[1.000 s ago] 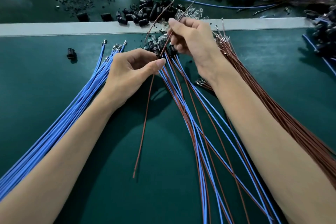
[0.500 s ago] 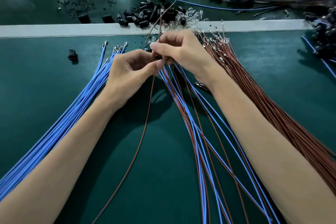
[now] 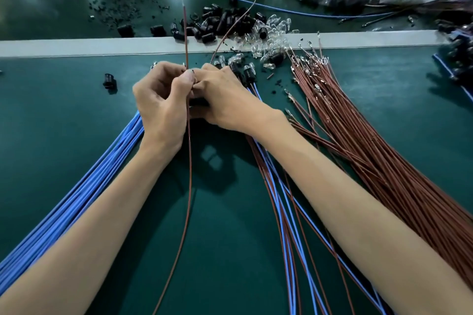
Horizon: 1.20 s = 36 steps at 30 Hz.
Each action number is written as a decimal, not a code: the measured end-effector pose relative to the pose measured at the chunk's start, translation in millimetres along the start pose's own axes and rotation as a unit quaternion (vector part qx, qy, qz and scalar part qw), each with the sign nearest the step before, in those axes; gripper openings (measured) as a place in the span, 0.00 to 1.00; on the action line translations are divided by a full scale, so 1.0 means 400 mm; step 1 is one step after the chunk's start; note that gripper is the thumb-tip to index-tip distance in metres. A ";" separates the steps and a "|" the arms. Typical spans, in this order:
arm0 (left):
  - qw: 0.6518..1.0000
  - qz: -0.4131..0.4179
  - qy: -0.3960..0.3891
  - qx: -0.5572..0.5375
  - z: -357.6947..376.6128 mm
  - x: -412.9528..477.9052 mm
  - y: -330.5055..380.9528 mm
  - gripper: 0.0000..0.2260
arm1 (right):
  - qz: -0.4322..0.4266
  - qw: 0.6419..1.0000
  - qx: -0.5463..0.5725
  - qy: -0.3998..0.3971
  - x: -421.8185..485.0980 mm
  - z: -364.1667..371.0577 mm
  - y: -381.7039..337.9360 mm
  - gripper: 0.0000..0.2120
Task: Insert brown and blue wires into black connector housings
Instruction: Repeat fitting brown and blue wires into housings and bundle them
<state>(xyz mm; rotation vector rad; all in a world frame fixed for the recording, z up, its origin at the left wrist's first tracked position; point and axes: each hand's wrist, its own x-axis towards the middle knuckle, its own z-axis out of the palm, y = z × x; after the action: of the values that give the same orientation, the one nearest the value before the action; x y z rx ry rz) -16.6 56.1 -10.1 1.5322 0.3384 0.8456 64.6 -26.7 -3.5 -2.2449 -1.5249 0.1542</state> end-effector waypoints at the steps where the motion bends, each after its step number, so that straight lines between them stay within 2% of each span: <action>1: 1.000 0.004 -0.001 0.007 0.000 -0.001 -0.001 0.05 | 0.008 1.000 -0.001 0.013 0.000 0.006 -0.002 0.10; 7: 1.000 0.014 0.009 0.021 0.003 -0.002 -0.002 0.05 | 0.015 1.000 -0.017 0.019 -0.006 0.007 -0.004 0.09; 12: 0.999 0.029 0.025 0.030 0.005 -0.005 0.003 0.05 | 0.008 0.998 0.048 0.029 -0.014 -0.015 -0.015 0.14; 16: 0.997 0.055 0.025 0.041 0.006 -0.003 -0.002 0.04 | -0.017 0.989 0.067 0.133 -0.021 -0.046 -0.020 0.15; 19: 0.995 0.064 0.003 0.077 0.006 0.000 -0.005 0.02 | 0.019 0.974 0.057 0.220 -0.018 -0.065 0.001 0.09; 22: 0.995 -0.023 -0.049 0.079 0.012 0.005 -0.003 0.04 | 0.092 0.947 0.041 0.305 -0.019 -0.086 0.035 0.02; 24: 0.987 -0.064 -0.102 0.107 0.016 0.004 -0.006 0.04 | 0.141 0.931 0.015 0.337 -0.022 -0.093 0.057 0.02; 27: 0.972 -0.057 -0.153 0.172 0.019 0.000 -0.007 0.09 | 0.198 0.920 -0.026 0.338 -0.026 -0.096 0.078 0.03; 29: 0.969 -0.051 -0.163 0.176 0.018 -0.002 -0.001 0.08 | 0.235 0.913 -0.058 0.329 -0.032 -0.092 0.084 0.04; 32: 0.968 -0.044 -0.166 0.184 0.019 -0.003 0.003 0.07 | 0.219 0.901 -0.100 0.360 -0.054 -0.082 0.067 0.04; 34: 0.970 -0.040 -0.164 0.176 0.020 -0.004 0.004 0.07 | 0.186 0.913 -0.098 0.350 -0.071 -0.068 0.046 0.04; 36: 0.974 -0.042 -0.160 0.157 0.018 -0.003 0.006 0.08 | 0.213 0.936 -0.036 0.278 -0.074 -0.058 0.030 0.10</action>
<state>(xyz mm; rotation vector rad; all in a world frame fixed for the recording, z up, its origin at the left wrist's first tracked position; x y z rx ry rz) -13.1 49.5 -7.9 1.9020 0.3056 0.4797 70.9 -63.7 8.6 -2.3682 -0.7547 -0.3899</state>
